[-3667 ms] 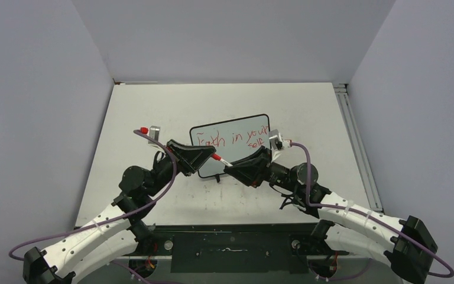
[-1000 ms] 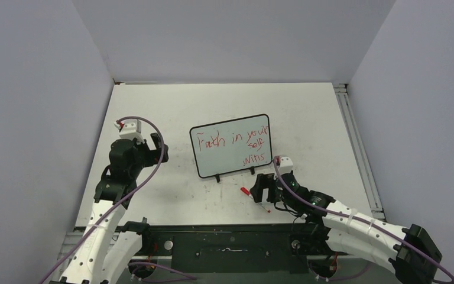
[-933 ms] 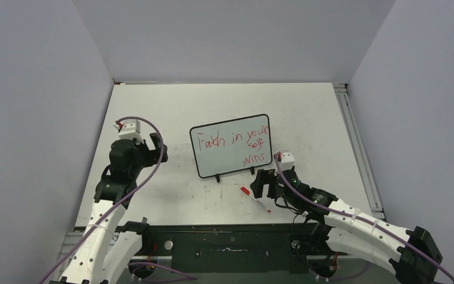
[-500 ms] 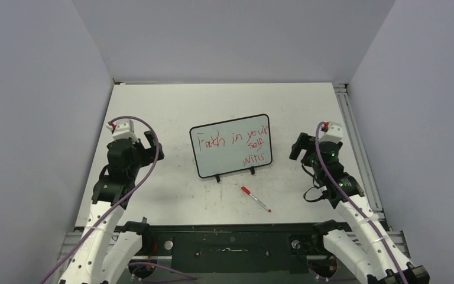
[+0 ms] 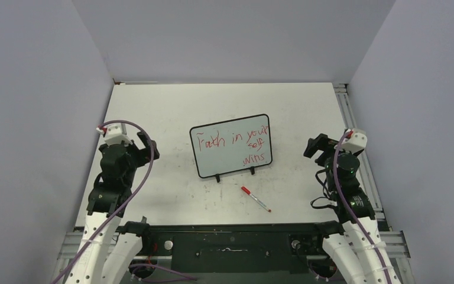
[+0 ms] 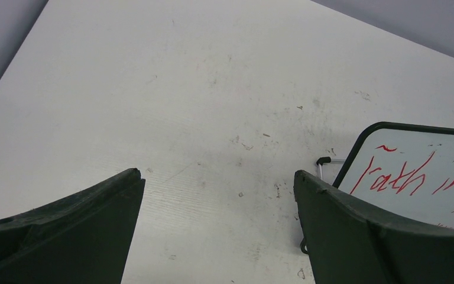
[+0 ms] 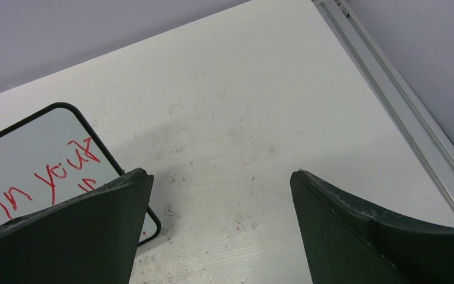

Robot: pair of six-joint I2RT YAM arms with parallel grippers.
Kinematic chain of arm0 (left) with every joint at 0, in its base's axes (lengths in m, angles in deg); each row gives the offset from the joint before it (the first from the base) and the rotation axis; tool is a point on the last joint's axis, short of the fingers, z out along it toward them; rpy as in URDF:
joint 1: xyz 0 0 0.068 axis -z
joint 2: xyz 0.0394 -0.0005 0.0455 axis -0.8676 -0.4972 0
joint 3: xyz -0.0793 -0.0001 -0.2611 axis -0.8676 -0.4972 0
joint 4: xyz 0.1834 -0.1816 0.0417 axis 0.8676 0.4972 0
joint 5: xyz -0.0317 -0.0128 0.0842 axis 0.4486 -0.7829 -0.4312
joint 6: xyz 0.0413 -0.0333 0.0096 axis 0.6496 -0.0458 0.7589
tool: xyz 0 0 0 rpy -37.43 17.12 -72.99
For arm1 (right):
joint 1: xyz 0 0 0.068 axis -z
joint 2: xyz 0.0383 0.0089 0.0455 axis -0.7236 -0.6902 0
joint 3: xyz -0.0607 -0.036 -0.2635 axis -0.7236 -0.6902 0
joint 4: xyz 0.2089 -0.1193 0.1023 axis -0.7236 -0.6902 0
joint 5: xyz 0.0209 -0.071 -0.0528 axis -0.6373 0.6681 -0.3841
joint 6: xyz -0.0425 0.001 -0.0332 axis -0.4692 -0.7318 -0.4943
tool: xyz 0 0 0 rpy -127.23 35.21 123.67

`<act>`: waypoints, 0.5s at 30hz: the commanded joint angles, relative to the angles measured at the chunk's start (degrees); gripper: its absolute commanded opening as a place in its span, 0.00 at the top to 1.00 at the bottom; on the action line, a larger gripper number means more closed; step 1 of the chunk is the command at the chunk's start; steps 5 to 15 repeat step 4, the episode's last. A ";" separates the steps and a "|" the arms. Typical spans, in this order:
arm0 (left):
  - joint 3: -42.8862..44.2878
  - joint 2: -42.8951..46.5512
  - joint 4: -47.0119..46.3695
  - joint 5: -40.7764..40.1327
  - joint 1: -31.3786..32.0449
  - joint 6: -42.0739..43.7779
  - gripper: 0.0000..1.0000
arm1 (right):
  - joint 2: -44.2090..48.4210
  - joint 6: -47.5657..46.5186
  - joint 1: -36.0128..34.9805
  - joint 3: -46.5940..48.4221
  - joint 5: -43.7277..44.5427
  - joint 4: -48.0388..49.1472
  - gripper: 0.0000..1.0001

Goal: Write a sentence on the whiteboard
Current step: Reset both arms

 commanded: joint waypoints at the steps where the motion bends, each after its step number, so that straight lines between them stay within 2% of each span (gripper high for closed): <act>1: 1.99 0.39 -1.31 -0.61 -0.25 0.85 0.03 | 0.06 -0.93 0.38 0.14 1.15 1.81 0.10; 15: 2.18 0.19 -1.28 -0.62 -0.33 0.73 0.04 | 0.14 -0.93 0.44 0.19 0.88 1.86 0.10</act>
